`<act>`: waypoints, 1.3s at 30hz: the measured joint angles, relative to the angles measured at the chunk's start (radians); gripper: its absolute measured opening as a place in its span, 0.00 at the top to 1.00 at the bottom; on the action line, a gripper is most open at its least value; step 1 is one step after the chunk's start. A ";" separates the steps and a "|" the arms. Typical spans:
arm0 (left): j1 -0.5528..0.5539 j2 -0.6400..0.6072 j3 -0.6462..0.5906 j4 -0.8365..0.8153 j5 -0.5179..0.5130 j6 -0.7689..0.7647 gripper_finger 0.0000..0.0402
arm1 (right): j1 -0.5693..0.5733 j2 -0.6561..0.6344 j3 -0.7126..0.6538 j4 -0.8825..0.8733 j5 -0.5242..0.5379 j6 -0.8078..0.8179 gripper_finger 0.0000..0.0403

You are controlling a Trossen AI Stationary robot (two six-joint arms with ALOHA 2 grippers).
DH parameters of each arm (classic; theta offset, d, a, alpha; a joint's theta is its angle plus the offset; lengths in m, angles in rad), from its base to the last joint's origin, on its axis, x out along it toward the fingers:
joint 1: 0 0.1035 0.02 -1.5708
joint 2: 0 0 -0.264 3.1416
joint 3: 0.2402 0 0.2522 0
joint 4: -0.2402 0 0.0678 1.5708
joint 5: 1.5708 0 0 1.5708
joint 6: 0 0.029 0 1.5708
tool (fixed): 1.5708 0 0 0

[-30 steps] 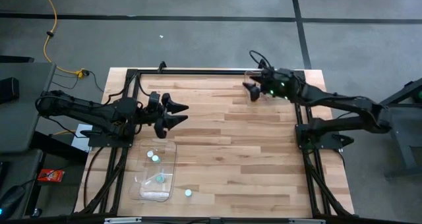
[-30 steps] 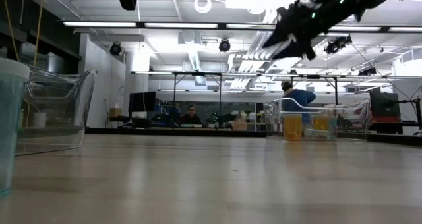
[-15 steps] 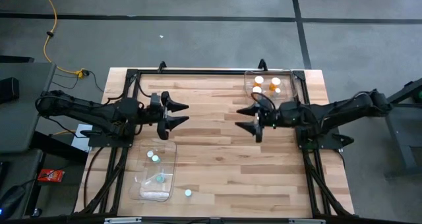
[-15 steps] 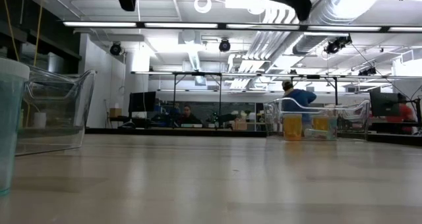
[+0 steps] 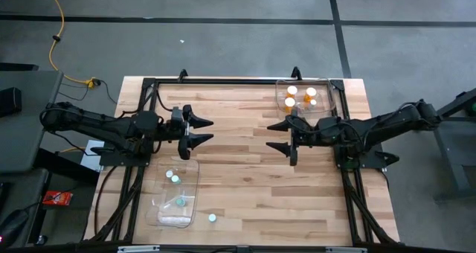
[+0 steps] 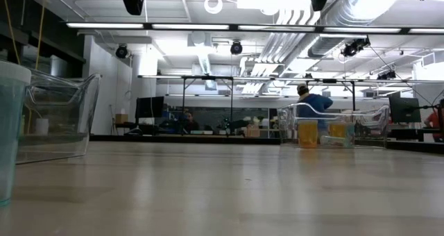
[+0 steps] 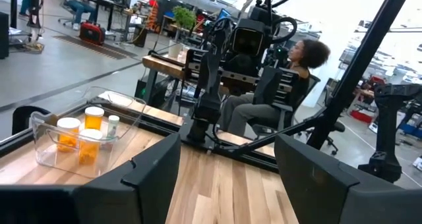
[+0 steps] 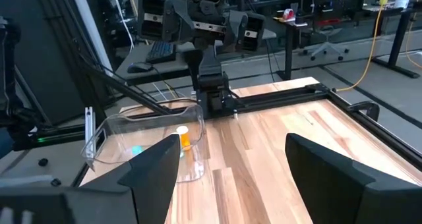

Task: Pick and place medicine bottles into bin by pill shape (circle, oval)
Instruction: Put the green tablet bottle into the bottom transparent bin

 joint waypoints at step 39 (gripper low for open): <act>-0.373 0.879 0.968 -1.308 0.281 0.061 0.41 | 0.000 0.000 -0.001 -0.117 -0.003 -0.001 0.34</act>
